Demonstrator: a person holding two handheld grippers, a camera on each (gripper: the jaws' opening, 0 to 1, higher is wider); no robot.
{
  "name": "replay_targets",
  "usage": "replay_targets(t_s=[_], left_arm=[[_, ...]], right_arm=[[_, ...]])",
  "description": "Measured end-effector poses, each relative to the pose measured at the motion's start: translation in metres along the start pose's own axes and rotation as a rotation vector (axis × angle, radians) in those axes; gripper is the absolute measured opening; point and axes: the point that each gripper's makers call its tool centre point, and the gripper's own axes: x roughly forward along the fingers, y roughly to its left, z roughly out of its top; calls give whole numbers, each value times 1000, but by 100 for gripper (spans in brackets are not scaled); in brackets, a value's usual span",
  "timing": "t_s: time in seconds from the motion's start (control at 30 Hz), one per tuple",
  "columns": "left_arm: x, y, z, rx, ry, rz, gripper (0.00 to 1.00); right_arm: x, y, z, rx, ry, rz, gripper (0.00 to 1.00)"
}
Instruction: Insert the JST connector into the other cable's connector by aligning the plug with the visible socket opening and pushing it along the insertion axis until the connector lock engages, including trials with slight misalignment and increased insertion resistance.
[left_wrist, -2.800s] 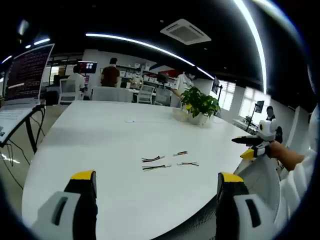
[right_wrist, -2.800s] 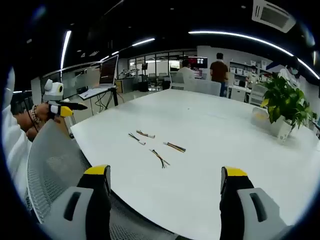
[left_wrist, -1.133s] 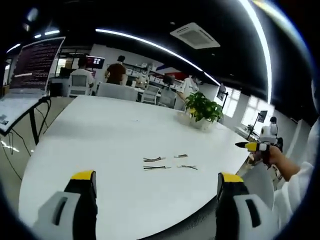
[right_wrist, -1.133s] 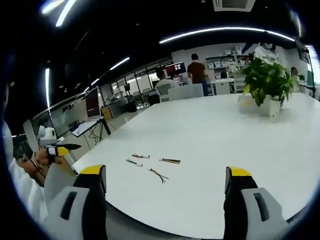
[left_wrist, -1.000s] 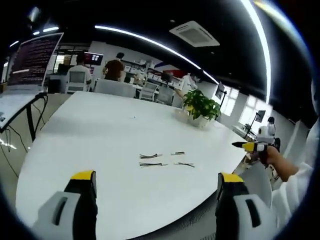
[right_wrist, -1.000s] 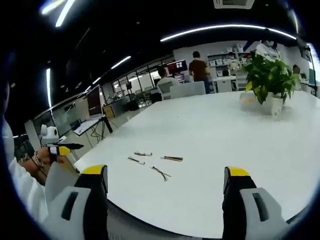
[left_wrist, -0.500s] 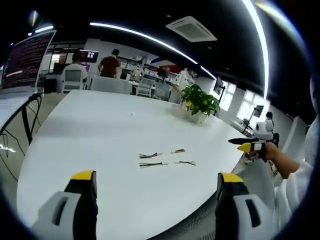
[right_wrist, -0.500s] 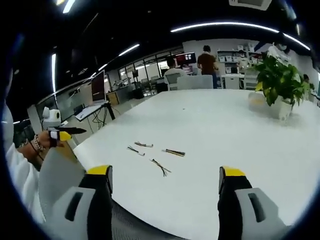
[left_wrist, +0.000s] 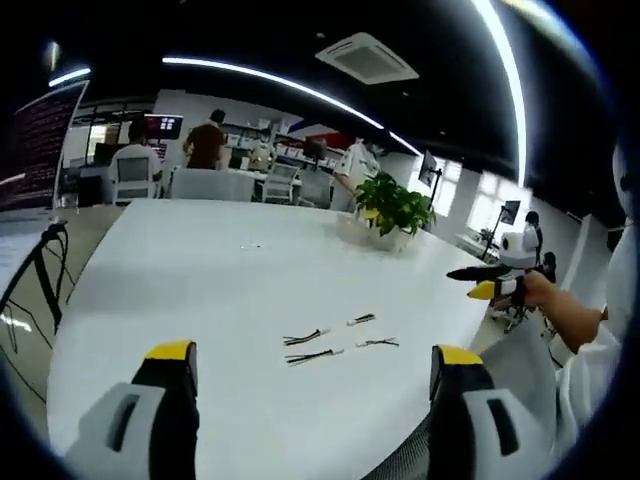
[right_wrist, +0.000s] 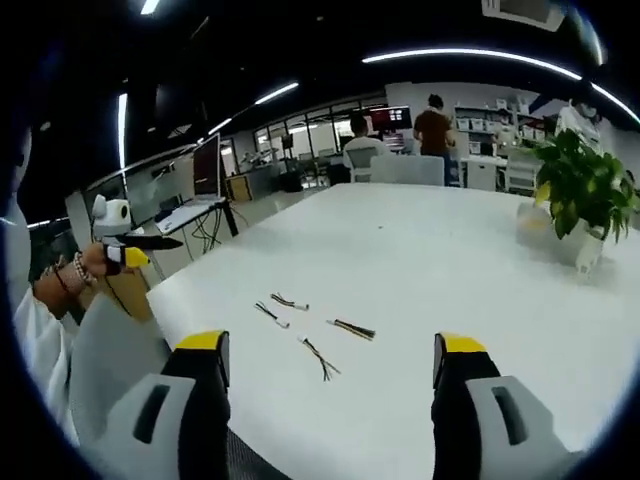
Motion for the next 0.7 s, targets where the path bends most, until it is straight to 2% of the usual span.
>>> replay_targets(t_s=[0.07,0.13,0.3,0.43,0.57,0.67,0.7], left_arm=[[3,0,7,14,-4,-7,94],[6,0,14,23,-20,-14,94],[14,1,24,52,-14,-54,92],[23,4,34,98,-3,-73,91],[38,4,58,158,-24,-102,89],[56,-1,81,164,-73,-129,88],[61,-4,87,164,-89,-142,88]], right_arm=[[3,5,4,-62,20,58,79],[5,3,8,-106,30,62,75],[8,0,25,-154,19,102,72],[11,-4,35,-197,22,135,64],[20,-8,58,-244,1,169,64],[26,-7,77,-298,-24,208,59],[30,-10,88,-311,-51,208,57]])
